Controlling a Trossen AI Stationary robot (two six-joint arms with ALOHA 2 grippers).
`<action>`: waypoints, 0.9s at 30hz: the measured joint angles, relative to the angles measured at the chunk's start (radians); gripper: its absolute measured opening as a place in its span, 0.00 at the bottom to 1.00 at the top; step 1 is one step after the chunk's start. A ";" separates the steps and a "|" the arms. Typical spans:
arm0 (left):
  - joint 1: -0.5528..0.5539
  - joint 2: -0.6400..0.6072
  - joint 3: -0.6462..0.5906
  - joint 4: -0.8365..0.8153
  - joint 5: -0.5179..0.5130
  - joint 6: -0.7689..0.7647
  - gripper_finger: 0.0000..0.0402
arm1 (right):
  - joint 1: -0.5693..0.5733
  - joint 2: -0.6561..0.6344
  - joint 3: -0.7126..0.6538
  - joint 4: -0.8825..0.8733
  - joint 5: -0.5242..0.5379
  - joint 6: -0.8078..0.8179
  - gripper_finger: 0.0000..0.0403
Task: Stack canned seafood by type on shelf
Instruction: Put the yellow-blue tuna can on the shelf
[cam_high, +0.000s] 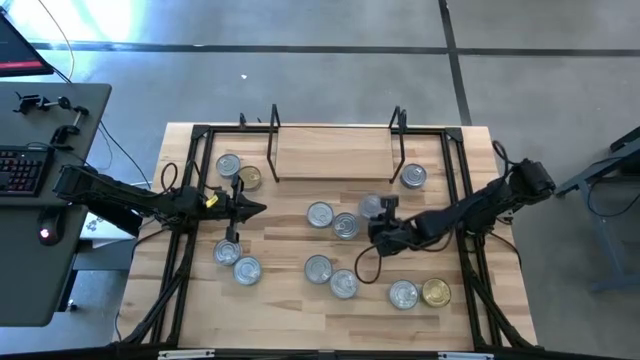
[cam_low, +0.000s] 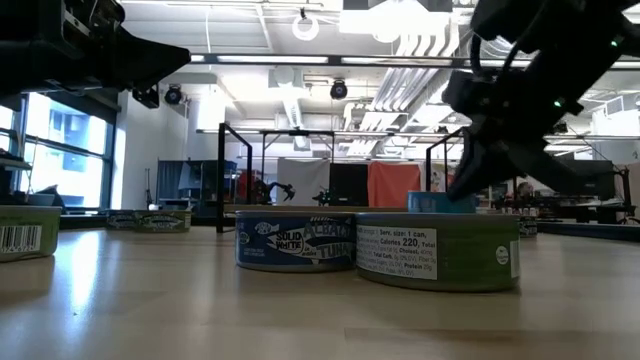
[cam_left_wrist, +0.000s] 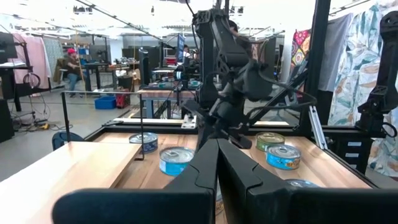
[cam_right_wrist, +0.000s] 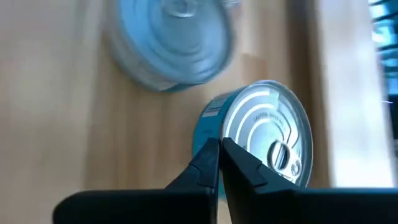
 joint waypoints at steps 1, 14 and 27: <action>0.000 0.000 0.000 0.000 0.000 0.000 0.00 | 0.001 0.000 0.007 -0.001 0.016 -0.009 0.00; 0.000 0.000 0.000 -0.001 0.000 0.000 0.00 | -0.153 -0.003 0.036 0.091 0.121 -0.130 0.00; 0.000 0.000 0.000 -0.001 0.000 0.000 0.00 | -0.553 -0.004 0.037 0.277 -0.194 -0.269 0.00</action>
